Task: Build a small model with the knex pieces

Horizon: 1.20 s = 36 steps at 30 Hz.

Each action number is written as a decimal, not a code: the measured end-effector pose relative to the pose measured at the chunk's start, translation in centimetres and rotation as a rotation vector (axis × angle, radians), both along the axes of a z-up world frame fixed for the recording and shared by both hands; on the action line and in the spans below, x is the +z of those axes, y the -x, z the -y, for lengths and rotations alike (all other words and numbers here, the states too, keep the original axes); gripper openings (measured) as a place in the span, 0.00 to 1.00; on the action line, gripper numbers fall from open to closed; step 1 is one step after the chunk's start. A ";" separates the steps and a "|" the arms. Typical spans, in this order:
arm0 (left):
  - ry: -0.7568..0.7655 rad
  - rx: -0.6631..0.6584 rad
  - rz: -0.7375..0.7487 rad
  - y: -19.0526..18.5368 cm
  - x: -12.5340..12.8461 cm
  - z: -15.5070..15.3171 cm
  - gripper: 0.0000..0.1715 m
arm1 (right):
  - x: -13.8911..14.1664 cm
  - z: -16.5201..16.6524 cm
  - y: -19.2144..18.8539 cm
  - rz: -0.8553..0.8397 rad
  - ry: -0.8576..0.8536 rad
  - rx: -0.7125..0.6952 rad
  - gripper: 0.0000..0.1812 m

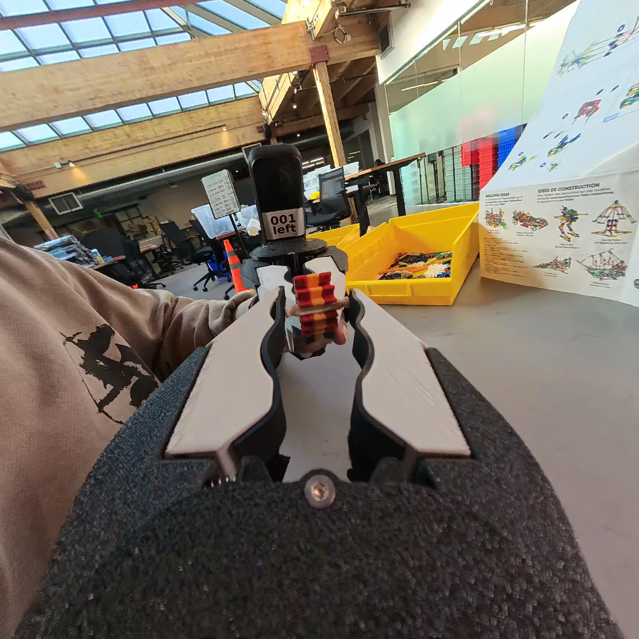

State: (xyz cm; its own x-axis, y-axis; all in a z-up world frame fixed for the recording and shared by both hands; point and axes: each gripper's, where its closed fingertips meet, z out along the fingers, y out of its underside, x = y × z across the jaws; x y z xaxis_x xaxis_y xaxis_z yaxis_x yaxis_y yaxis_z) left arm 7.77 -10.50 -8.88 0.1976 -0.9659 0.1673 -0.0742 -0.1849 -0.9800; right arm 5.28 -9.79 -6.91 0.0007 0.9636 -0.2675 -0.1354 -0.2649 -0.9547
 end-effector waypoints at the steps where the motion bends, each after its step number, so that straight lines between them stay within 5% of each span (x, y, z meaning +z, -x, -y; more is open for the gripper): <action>1: -0.006 0.026 -0.009 0.3 -0.1 -0.4 0.03 | -0.1 -0.4 0.0 0.011 0.010 0.008 0.19; 16: -0.394 0.508 -0.339 3.2 -2.0 -5.6 0.03 | -2.2 -4.7 0.4 0.229 -0.099 -0.506 0.16; 26: -0.740 0.612 -0.565 3.7 -2.2 -5.8 0.03 | -2.5 -4.6 0.7 0.090 0.193 -0.325 0.10; 36: -0.490 0.418 -0.415 2.7 -3.1 -5.0 0.06 | -3.3 -3.9 0.1 0.137 0.207 -0.177 0.07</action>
